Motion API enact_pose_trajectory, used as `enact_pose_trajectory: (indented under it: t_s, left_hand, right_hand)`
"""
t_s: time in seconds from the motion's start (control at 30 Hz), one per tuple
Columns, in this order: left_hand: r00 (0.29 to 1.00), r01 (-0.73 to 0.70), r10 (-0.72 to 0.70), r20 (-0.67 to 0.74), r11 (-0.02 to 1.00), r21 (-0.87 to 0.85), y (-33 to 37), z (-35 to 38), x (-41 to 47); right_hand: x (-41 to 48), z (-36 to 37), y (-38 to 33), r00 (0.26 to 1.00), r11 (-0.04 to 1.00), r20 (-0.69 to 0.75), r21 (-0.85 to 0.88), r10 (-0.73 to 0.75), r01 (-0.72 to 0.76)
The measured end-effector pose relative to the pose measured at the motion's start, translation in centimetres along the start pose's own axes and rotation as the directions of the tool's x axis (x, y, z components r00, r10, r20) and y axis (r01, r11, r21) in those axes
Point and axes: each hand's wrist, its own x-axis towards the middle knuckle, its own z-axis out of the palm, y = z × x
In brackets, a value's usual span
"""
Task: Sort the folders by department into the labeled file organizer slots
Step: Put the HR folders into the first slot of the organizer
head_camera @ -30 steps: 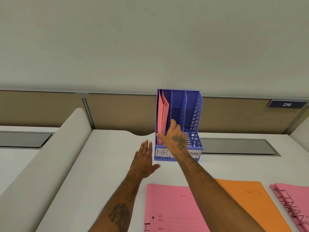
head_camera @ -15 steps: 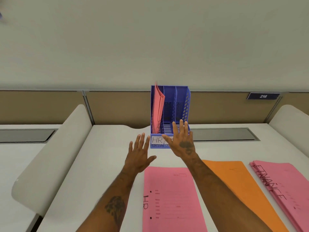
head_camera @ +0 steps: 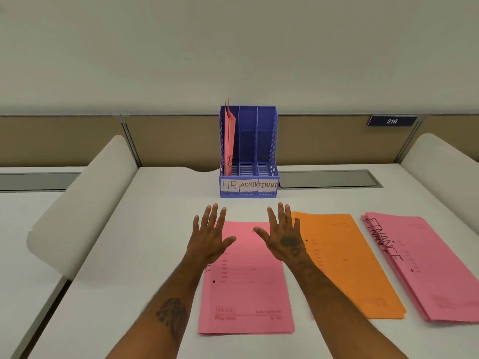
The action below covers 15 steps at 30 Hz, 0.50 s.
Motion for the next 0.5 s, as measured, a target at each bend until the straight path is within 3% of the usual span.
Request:
enact_pose_trajectory:
  t_s: [0.5]
  left_hand:
    - [0.984, 0.071, -0.069, 0.162, 0.997, -0.008, 2.8, 4.8, -6.5]
  right_hand:
    - [-7.1, 5.5, 2.9, 0.983, 0.999, 0.185, 0.034, -0.018, 0.012]
